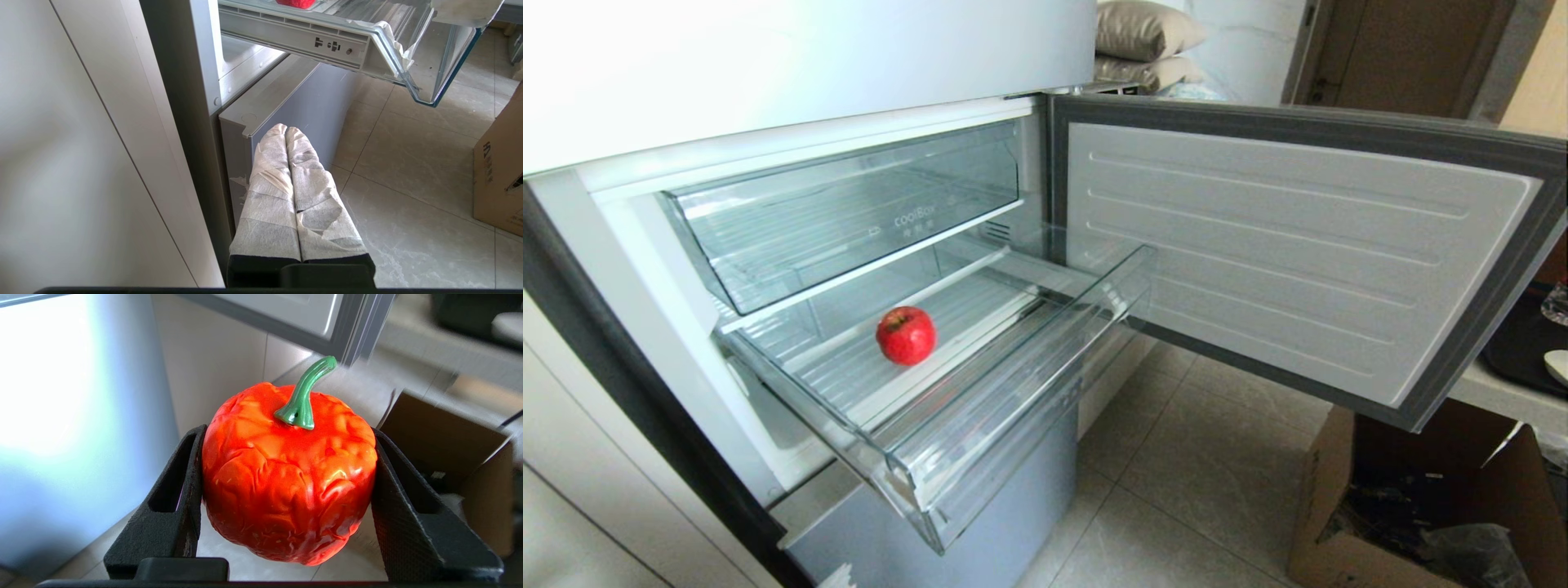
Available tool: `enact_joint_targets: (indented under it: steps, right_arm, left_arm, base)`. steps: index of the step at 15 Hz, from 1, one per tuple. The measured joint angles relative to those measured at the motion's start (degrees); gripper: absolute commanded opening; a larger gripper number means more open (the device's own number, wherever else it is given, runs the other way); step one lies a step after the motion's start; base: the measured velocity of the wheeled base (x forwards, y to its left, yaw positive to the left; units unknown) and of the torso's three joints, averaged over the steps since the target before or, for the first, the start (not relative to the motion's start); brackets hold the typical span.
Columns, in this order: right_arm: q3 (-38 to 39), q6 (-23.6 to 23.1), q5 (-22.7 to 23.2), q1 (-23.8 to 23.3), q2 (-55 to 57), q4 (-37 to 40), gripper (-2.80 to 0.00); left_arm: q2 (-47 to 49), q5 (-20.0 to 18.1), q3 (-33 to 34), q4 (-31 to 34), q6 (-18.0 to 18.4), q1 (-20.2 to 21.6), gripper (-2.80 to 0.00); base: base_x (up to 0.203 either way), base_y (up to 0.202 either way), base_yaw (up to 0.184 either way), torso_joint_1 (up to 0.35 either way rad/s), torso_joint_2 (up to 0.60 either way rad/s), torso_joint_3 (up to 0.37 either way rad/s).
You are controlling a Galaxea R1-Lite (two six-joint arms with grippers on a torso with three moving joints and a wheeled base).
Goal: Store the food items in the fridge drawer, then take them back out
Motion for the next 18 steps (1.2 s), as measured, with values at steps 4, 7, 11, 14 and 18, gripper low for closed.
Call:
enact_joint_targets:
  steps: [4,7,11,14,18]
  right_arm:
    - [0.0,-5.0,0.8,-0.1,-1.8,0.2,-2.80]
    - [0.0,-3.4,0.7,-0.1,-2.0,0.3,-2.80]
    - [0.1,-3.3,0.7,-0.1,-2.0,0.4,-2.80]
    - [0.1,-3.3,0.7,-0.1,-2.0,0.4,-2.80]
    - [0.1,-3.3,0.7,-0.1,-2.0,0.4,-2.80]
  left_arm:
    - [0.0,0.0,0.0,0.0,0.0,0.0,-2.80]
    - [0.0,0.0,0.0,0.0,0.0,0.0,-2.80]
    - [0.0,0.0,0.0,0.0,0.0,0.0,-2.80]
    - [0.0,0.0,0.0,0.0,0.0,0.0,-2.80]
    - [0.0,0.0,0.0,0.0,0.0,0.0,-2.80]
  base:
    - [0.000,0.000,0.000,0.000,0.00,0.000]
    - [0.000,0.000,0.000,0.000,0.00,0.000]
    - [0.000,0.000,0.000,0.000,0.00,0.000]
    - [0.000,0.000,0.000,0.000,0.00,0.000]
    - [0.000,-0.001,0.016,0.001,0.00,-0.001]
